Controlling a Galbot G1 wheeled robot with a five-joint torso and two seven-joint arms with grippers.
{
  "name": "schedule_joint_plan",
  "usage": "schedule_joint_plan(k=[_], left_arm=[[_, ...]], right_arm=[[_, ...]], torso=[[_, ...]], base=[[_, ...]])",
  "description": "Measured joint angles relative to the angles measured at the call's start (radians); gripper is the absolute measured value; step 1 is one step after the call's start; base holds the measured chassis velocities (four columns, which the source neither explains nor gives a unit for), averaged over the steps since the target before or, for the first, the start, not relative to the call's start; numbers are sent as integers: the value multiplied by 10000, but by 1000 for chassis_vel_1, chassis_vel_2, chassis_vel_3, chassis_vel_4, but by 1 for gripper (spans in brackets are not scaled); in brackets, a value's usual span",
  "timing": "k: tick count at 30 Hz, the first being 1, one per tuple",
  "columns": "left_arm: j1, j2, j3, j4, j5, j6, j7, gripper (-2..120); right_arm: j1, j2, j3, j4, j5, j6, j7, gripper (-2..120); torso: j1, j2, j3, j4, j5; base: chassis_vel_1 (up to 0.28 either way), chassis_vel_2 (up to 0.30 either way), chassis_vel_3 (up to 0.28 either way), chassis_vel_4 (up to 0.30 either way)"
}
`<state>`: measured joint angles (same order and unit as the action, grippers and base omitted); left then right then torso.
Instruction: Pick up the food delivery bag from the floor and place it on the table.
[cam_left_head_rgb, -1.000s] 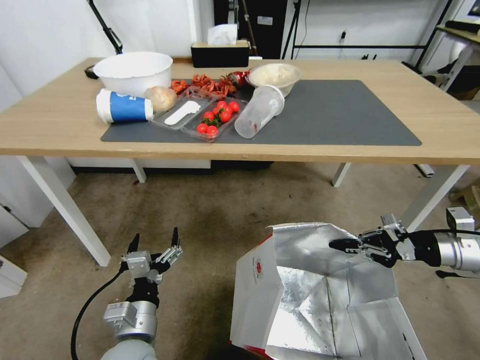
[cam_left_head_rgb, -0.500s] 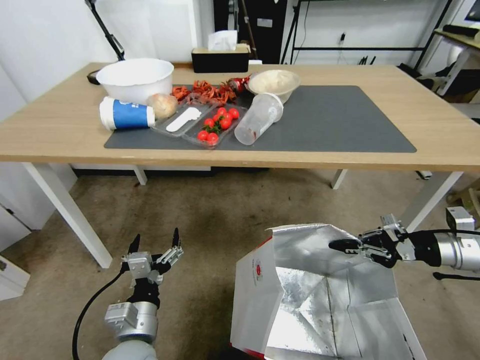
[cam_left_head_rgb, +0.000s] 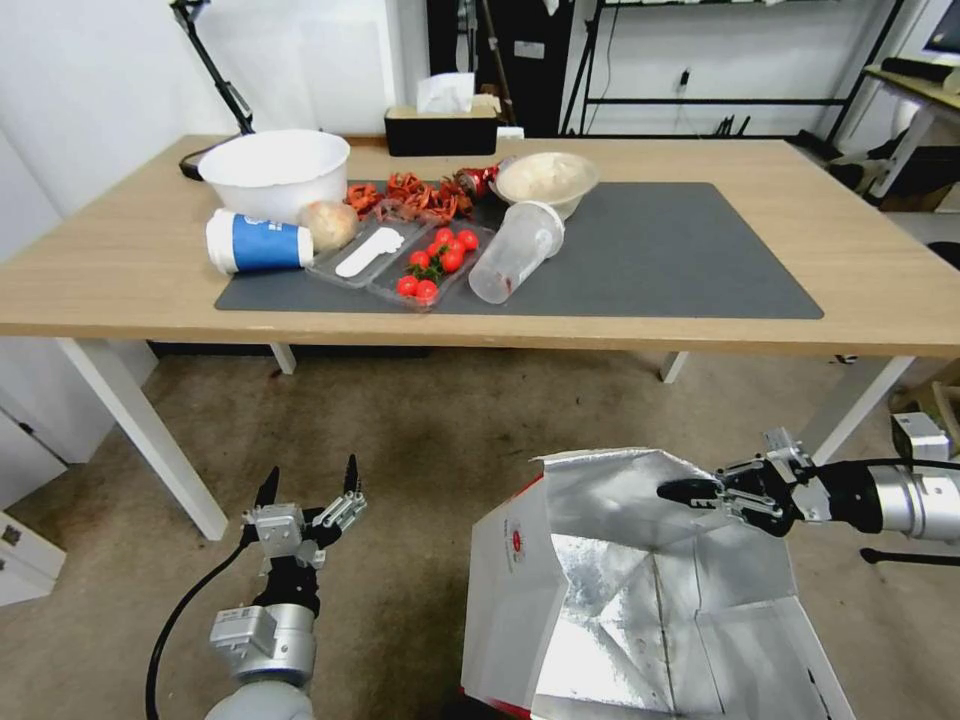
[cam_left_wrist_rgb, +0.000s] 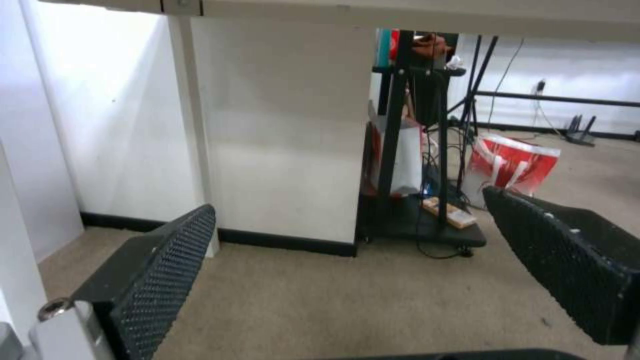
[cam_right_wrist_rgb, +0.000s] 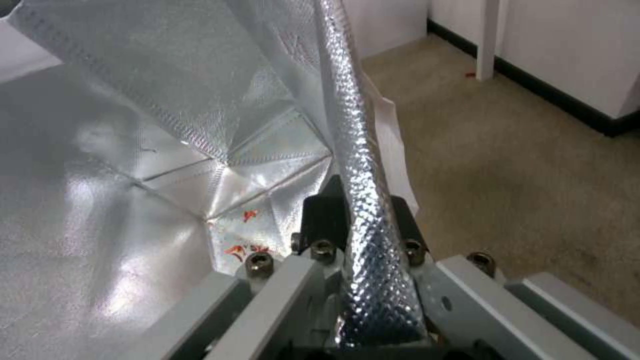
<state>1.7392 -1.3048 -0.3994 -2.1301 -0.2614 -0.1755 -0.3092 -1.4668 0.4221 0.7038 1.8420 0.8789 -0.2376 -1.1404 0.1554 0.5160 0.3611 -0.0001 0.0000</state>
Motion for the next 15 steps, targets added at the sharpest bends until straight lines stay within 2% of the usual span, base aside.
schedule_joint_plan(k=[15], left_arm=[[-28,17,-6,18,-38,12,-16,100]], right_arm=[[26,33,-43,-26,-22,6,-8,0]], torso=[[229,607,375,0,0]], base=[[0,0,0,0]])
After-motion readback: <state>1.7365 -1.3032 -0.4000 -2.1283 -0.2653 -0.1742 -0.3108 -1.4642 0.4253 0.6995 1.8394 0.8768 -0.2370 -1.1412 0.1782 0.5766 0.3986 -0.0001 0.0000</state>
